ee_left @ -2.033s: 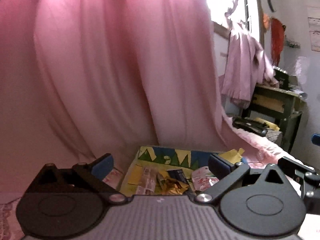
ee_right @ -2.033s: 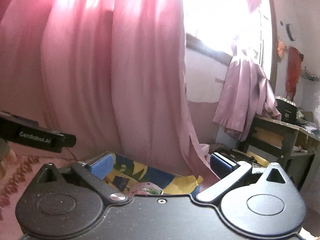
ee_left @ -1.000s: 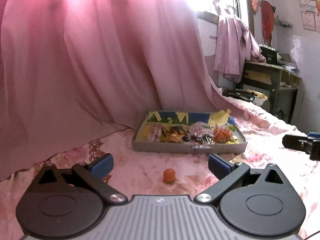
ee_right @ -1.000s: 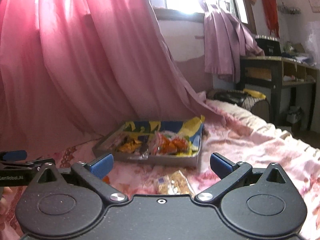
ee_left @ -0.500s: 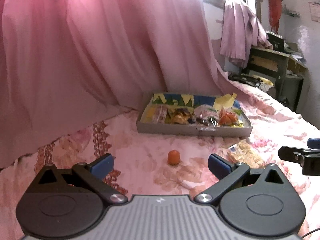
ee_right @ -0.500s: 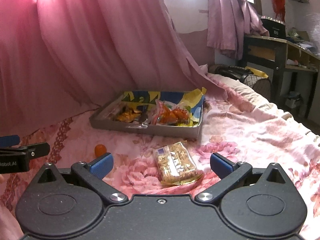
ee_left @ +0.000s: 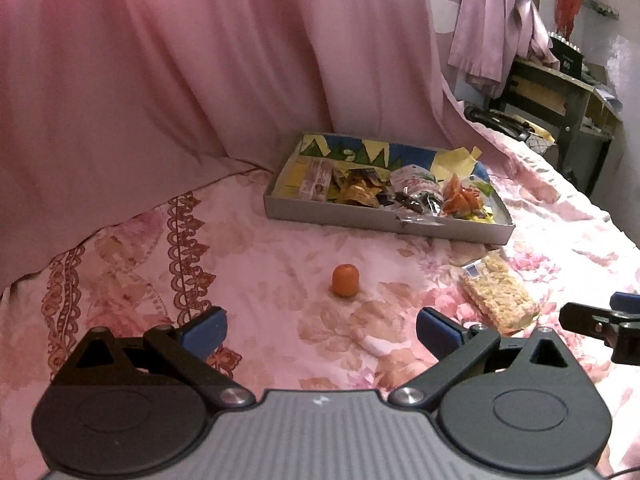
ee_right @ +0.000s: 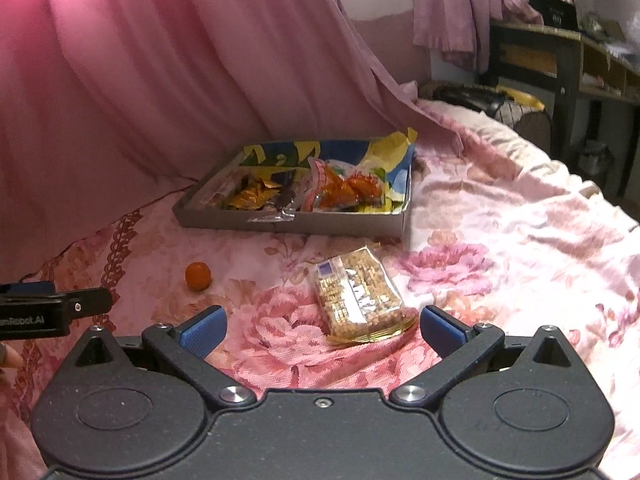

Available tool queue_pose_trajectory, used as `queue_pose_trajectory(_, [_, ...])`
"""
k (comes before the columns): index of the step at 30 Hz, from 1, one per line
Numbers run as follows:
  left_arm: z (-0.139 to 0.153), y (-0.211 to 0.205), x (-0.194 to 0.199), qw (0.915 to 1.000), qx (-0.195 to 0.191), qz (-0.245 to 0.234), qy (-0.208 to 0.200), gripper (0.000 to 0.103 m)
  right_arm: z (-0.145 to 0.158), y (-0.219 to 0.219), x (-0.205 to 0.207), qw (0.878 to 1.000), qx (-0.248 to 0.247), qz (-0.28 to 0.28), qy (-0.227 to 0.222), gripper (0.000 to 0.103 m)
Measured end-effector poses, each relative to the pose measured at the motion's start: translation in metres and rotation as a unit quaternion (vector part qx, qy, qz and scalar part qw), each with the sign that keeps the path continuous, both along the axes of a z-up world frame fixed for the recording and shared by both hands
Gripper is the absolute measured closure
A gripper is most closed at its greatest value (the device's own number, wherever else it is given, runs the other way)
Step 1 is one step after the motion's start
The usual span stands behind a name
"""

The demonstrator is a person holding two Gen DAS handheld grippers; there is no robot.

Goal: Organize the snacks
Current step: 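Withdraw both tools back over the crumbly snack bag and orange ball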

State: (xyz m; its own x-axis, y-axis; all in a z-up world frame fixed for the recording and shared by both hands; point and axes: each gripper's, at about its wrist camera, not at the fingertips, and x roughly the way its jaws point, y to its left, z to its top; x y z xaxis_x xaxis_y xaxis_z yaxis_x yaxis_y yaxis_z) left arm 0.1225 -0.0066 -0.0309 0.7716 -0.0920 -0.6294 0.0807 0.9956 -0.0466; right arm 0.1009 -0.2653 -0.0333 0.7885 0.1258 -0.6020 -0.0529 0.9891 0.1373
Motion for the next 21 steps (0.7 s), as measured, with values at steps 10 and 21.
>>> queue_pose_trajectory(10, [-0.010,-0.005,0.038,0.9996,-0.003,-0.020,-0.018,0.000,-0.009,-0.007,0.054,1.000,-0.011,-0.005,0.001,0.001])
queue_pose_trajectory(21, [-0.034,-0.009,0.085,0.9990,-0.002,-0.043,-0.016,0.000,-0.043,-0.003,0.109,0.999,-0.025,-0.028,0.025,0.001])
